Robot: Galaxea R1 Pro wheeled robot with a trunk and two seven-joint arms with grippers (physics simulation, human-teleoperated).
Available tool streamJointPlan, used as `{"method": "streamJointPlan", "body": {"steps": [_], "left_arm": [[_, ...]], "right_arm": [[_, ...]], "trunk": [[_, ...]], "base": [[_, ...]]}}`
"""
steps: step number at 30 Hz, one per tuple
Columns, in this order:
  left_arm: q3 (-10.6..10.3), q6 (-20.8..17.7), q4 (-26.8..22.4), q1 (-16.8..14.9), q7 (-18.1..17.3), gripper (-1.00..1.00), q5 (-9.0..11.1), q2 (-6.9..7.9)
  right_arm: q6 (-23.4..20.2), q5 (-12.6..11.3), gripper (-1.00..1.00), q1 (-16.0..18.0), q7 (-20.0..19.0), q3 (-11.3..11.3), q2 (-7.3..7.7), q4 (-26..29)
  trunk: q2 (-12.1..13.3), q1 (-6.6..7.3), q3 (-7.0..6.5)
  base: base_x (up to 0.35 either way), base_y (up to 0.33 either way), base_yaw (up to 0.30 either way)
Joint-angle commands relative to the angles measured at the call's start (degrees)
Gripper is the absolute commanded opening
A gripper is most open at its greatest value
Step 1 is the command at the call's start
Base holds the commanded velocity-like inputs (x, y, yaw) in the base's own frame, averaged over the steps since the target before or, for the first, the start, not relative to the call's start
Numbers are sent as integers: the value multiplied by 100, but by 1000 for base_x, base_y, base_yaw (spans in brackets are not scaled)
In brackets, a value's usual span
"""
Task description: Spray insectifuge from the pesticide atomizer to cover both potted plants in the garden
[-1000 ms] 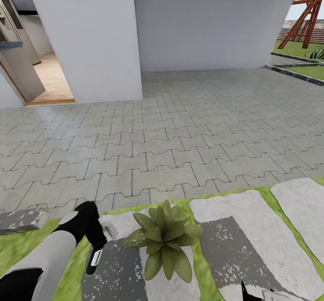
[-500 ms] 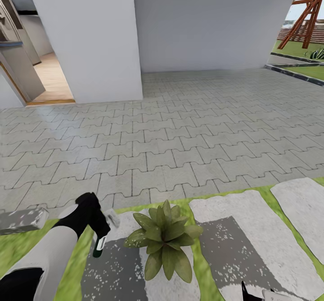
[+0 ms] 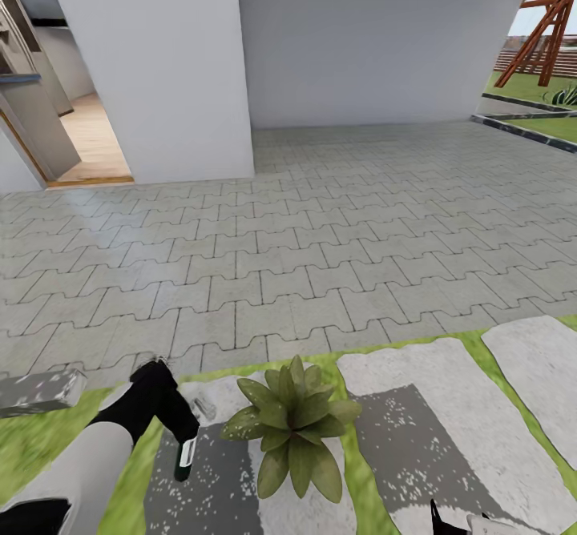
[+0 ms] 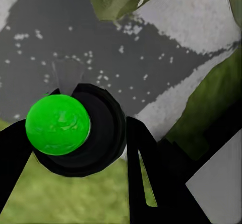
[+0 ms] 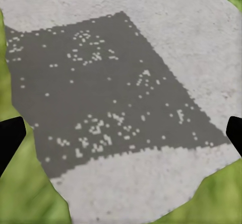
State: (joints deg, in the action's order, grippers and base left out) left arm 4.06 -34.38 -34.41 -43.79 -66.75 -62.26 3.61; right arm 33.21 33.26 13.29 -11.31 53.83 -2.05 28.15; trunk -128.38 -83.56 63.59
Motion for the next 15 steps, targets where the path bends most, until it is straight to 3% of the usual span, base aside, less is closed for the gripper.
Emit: {"method": "streamJointPlan", "body": {"steps": [1, 5, 8, 11, 15], "left_arm": [[27, 18, -10, 47, -4, -100, -19, 2], [159, 422, -47, 173, 211, -100, 101, 15], [293, 477, -65, 189, 248, -100, 159, 20], [305, 483, -28, 194, 277, -100, 140, 21], [297, 490, 0, 208, 570, -100, 120, -10]], "right_arm": [[18, 23, 100, 7, -47, 49, -6, 7], [19, 23, 100, 7, -47, 49, -6, 7], [19, 23, 100, 7, -47, 49, -6, 8], [19, 23, 100, 7, -47, 44, -6, 7], [19, 23, 100, 7, -47, 40, -14, 7]], "trunk": [[-2, 1, 4], [-2, 1, 4], [-2, 1, 4], [-2, 1, 4], [-2, 1, 4]], "base": [[0, 0, 0], [0, 0, 0], [-65, -5, 0], [-177, -45, 0], [-122, -9, 31]]}}
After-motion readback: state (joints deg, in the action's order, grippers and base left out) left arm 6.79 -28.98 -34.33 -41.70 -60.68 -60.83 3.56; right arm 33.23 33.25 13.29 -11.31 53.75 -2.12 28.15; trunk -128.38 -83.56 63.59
